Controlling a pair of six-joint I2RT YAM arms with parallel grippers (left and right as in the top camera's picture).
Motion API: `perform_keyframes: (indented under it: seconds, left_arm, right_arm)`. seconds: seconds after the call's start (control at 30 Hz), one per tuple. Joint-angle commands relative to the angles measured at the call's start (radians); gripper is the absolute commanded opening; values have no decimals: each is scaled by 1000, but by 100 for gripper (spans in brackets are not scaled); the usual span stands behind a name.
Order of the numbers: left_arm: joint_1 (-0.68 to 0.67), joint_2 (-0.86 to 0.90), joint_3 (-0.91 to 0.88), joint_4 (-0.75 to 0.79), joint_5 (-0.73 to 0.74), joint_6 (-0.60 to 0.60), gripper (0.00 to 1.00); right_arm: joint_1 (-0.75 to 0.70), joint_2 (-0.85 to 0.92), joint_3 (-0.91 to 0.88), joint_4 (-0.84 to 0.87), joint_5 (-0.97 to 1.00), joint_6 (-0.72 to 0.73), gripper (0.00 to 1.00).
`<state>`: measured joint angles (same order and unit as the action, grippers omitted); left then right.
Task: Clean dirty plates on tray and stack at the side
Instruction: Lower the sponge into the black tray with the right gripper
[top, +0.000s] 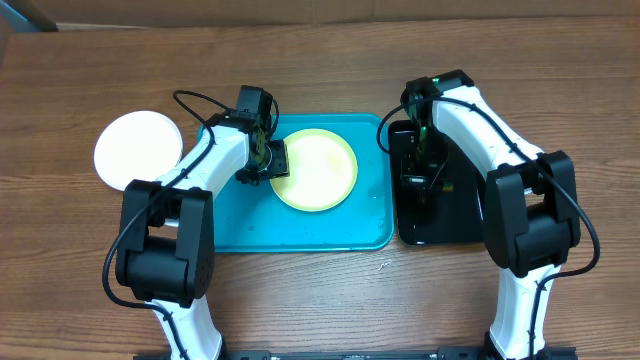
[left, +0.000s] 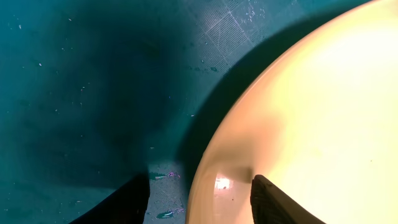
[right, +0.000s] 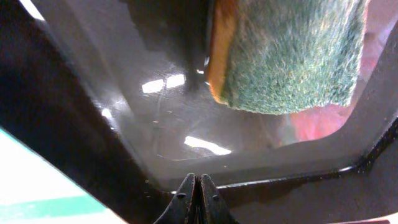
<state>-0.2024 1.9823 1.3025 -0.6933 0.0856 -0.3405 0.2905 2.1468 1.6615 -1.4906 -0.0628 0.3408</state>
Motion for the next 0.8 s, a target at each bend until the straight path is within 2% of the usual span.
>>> perform_keyframes:
  seconds: [0.0, 0.27, 0.57, 0.77]
  left_arm:
    - [-2, 21, -13, -8, -15, 3, 55]
    - [-2, 21, -13, -8, -14, 3, 55]
    - [-2, 21, -13, -8, -15, 3, 55]
    - [-2, 21, -13, -9, -15, 4, 55]
  right_arm:
    - [-2, -18, -47, 10, 8, 8, 4]
    - [-2, -104, -197, 138, -69, 11, 4]
    - [-2, -135, -203, 159, -237, -68, 4]
    - [-2, -143, -203, 158, -247, -79, 4]
